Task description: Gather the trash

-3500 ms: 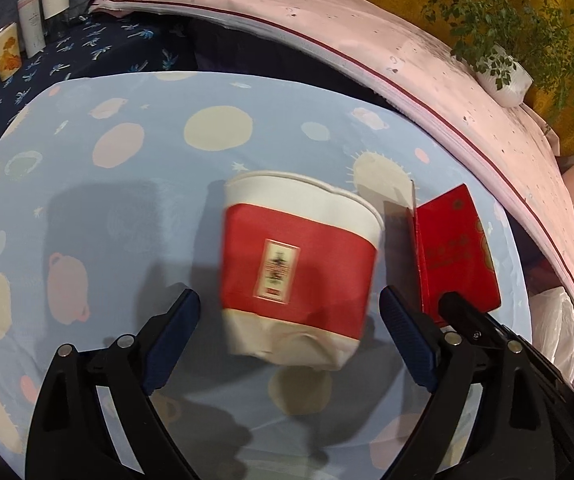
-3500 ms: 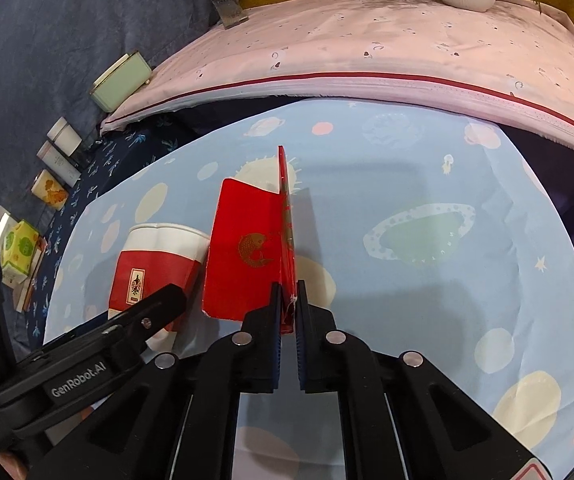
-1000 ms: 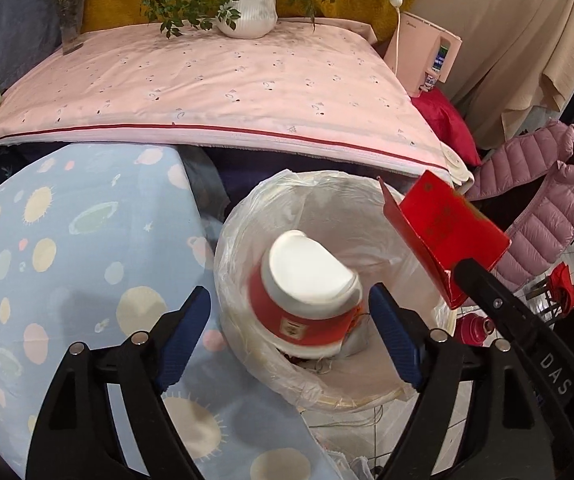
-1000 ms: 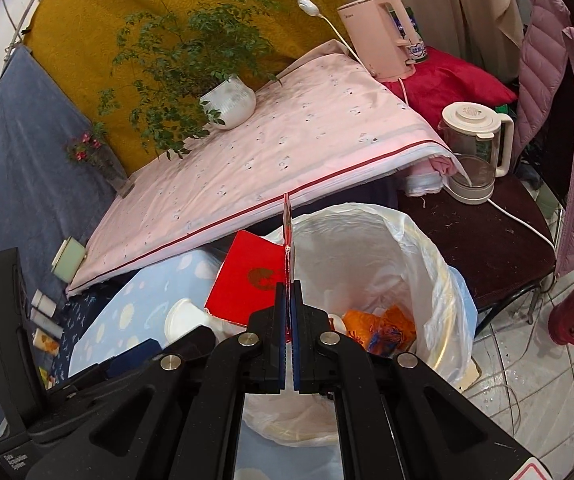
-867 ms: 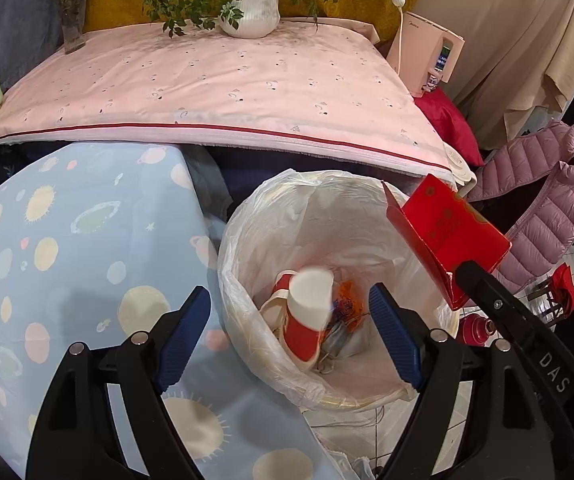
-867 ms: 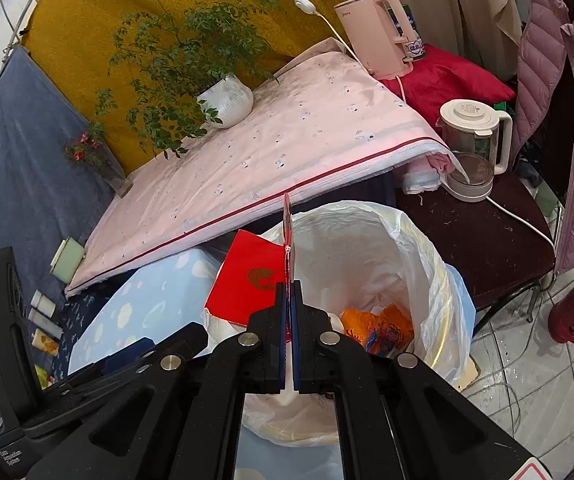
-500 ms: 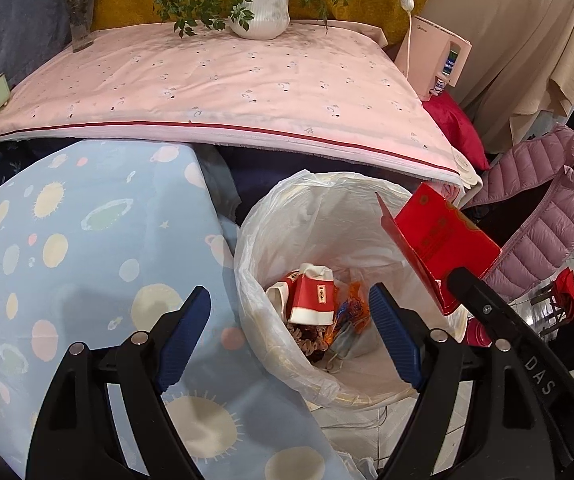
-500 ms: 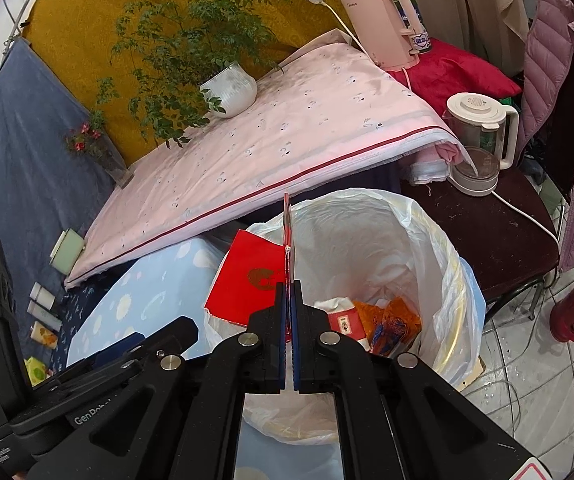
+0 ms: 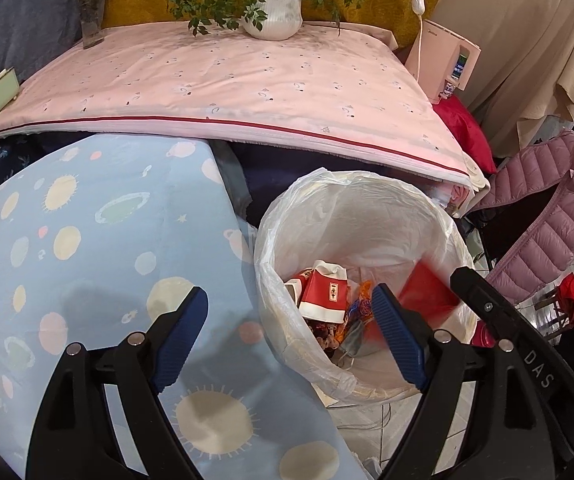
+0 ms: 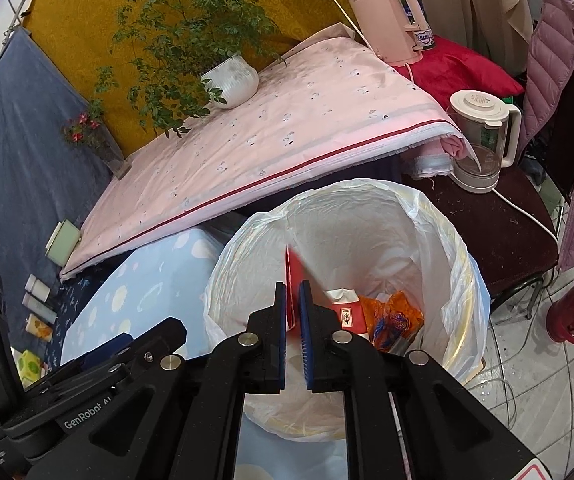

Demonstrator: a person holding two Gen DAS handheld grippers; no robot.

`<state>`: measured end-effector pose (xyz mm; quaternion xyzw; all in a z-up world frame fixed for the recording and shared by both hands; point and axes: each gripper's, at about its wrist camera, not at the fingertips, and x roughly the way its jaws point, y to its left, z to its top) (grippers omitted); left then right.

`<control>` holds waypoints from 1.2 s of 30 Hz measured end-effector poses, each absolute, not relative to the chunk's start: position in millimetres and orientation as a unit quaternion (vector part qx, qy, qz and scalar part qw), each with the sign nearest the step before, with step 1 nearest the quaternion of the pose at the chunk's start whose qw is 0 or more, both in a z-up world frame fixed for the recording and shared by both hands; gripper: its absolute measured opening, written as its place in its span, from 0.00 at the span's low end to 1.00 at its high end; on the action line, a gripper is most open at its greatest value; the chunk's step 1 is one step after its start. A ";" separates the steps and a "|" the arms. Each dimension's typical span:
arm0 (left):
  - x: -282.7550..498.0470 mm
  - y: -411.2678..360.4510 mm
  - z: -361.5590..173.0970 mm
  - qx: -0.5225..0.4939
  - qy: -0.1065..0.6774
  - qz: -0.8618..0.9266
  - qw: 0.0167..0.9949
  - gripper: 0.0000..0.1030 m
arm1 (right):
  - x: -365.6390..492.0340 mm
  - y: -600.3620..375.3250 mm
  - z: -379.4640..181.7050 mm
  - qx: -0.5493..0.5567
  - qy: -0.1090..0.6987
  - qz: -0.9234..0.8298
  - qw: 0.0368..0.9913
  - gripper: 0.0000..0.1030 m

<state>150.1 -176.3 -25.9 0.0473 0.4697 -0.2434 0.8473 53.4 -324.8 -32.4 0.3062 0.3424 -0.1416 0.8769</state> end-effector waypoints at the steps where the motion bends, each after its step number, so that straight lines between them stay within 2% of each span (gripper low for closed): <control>1: 150.3 -175.3 -26.3 0.047 0.470 -0.243 0.847 0.78 | 53.3 -324.2 -32.2 0.305 0.343 -0.142 0.877 0.10; 7: 149.3 -168.5 -28.0 0.048 0.467 -0.235 0.851 0.79 | 54.5 -320.2 -31.3 0.294 0.348 -0.142 0.879 0.12; 11: 147.8 -164.2 -29.1 0.049 0.465 -0.232 0.853 0.79 | 54.3 -316.1 -31.2 0.283 0.352 -0.144 0.881 0.21; 16: 145.6 -158.1 -29.9 0.052 0.461 -0.226 0.857 0.79 | 54.6 -309.8 -28.2 0.262 0.356 -0.148 0.885 0.25; 31: 132.8 -127.4 -37.9 0.064 0.455 -0.194 0.867 0.82 | 40.1 -288.1 -21.3 0.183 0.365 -0.165 0.898 0.46; 33: 129.9 -123.3 -39.0 0.068 0.454 -0.189 0.868 0.83 | 37.4 -287.1 -21.4 0.179 0.365 -0.166 0.898 0.59; 36: 125.5 -118.0 -40.2 0.069 0.452 -0.184 0.870 0.83 | 32.9 -284.0 -22.2 0.170 0.367 -0.169 0.899 0.64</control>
